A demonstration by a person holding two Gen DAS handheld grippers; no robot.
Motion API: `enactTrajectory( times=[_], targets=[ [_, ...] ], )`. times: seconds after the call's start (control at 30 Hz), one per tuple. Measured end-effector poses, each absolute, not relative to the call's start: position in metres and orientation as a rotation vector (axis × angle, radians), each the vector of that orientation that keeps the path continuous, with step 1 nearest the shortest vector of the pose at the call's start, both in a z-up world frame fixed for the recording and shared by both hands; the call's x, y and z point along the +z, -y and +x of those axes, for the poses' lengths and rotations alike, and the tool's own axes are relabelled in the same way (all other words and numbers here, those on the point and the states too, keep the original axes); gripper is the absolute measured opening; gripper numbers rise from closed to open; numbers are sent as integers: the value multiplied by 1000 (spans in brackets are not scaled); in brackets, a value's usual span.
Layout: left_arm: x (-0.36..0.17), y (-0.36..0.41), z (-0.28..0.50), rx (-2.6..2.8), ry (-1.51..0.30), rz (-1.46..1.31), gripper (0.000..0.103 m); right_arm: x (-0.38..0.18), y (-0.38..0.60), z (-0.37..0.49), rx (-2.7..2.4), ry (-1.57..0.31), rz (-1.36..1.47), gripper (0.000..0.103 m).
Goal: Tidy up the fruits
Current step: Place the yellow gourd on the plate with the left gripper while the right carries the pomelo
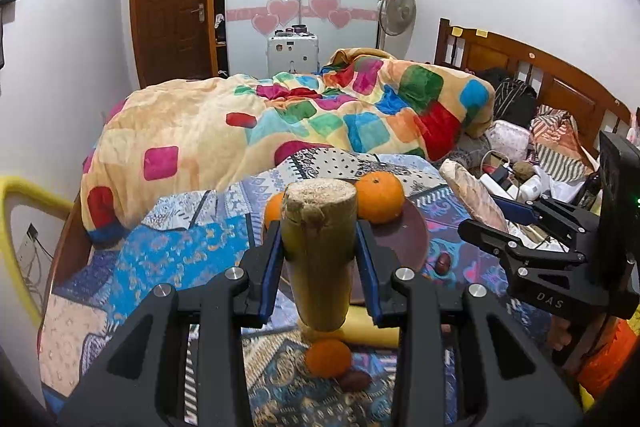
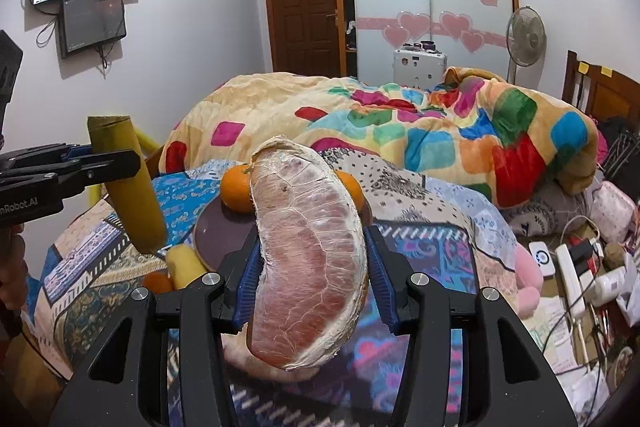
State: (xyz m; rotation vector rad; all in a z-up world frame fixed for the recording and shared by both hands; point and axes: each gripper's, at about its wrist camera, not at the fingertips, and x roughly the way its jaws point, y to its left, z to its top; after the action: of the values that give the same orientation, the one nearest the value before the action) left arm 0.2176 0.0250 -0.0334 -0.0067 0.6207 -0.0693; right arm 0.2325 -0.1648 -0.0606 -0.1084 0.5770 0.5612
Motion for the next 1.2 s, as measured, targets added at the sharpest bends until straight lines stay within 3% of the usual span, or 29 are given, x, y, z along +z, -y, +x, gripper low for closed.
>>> enactTrajectory(
  times=[1.07,1.2],
  targets=[
    [-83,-14,346,-106,-792,-43,35,-74,139,282,561,-613,-162,46],
    [-80,-15,345,-112,-778,-28,40,-77,137,284,565,-625,-172,46]
  ],
)
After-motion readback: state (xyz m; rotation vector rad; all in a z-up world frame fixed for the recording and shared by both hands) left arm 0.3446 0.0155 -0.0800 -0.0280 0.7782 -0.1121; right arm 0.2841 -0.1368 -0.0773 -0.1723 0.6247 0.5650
